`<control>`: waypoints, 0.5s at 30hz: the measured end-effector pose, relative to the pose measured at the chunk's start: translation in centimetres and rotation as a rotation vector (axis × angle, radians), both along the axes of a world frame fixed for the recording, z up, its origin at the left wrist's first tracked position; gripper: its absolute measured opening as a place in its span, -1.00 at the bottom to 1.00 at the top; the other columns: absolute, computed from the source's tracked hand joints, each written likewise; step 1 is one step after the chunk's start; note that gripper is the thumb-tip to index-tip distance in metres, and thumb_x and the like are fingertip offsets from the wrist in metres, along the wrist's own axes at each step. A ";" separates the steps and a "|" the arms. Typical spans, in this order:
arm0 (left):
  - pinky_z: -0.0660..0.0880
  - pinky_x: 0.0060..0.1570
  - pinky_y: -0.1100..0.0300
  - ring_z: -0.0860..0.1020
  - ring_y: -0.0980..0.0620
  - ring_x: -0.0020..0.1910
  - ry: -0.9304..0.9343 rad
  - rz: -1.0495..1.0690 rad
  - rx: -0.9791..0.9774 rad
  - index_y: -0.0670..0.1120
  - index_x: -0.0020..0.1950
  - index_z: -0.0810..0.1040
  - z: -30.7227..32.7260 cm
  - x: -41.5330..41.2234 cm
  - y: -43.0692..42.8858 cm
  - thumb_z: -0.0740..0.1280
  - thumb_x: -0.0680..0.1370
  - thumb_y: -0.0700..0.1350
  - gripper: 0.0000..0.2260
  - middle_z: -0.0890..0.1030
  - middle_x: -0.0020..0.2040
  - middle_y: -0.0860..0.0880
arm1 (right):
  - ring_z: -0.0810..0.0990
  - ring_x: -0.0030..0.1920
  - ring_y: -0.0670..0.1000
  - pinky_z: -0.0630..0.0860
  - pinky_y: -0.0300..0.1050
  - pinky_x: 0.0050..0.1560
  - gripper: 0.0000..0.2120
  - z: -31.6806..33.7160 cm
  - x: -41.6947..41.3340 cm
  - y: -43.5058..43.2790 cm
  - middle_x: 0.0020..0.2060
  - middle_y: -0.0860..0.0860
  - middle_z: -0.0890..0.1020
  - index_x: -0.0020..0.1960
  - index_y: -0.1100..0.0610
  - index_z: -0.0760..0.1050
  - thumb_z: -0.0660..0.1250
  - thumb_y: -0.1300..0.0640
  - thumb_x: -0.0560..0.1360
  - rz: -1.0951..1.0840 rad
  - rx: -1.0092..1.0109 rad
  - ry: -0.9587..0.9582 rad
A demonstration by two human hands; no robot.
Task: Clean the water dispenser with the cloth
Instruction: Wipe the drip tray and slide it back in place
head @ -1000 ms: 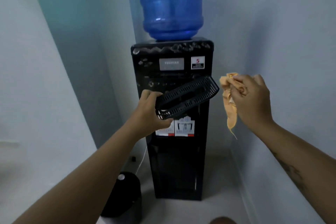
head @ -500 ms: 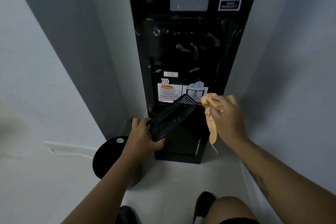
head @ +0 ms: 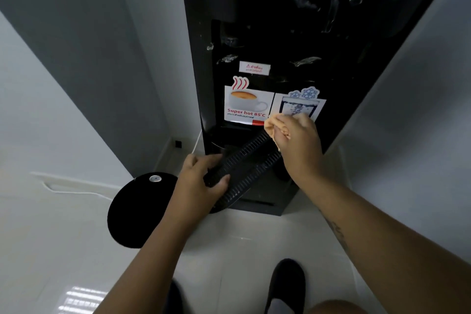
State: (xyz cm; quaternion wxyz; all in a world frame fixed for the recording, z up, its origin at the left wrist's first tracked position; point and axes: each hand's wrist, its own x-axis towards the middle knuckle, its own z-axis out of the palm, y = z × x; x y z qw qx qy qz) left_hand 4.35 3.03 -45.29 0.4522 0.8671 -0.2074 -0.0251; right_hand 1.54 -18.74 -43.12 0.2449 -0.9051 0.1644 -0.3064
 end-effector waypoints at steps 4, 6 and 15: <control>0.42 -0.26 0.57 0.54 0.41 -0.10 0.177 0.168 -0.232 0.06 0.29 0.52 -0.4 -1.3 0.0 0.46 0.52 -0.05 -0.65 0.53 0.05 0.04 | 0.48 0.06 0.10 0.37 -0.19 -0.08 -0.82 -1.4 0.8 0.0 -0.03 0.11 0.51 0.11 0.16 0.60 0.38 0.21 0.52 -0.027 -0.083 0.028; 0.53 -0.37 0.35 0.61 0.24 -0.28 0.496 0.344 -0.507 -0.02 0.21 0.51 0.0 -1.5 -0.2 0.40 0.57 -0.02 -0.76 0.58 -0.03 -0.03 | 0.48 0.06 0.11 0.37 -0.19 -0.10 -0.83 -1.6 1.1 -0.2 -0.02 0.12 0.51 0.10 0.17 0.60 0.39 0.21 0.50 -0.032 -0.116 0.038; 0.36 -0.43 0.09 0.38 0.01 -0.40 0.523 0.516 -0.490 -0.12 -0.20 0.40 -0.2 -3.7 -0.6 0.07 0.68 0.11 -0.60 0.42 -0.34 -0.06 | 0.47 0.09 0.06 0.47 -0.08 0.01 -0.76 -0.4 0.6 2.5 0.07 0.07 0.53 0.21 0.10 0.55 0.32 0.16 0.56 0.111 0.004 0.114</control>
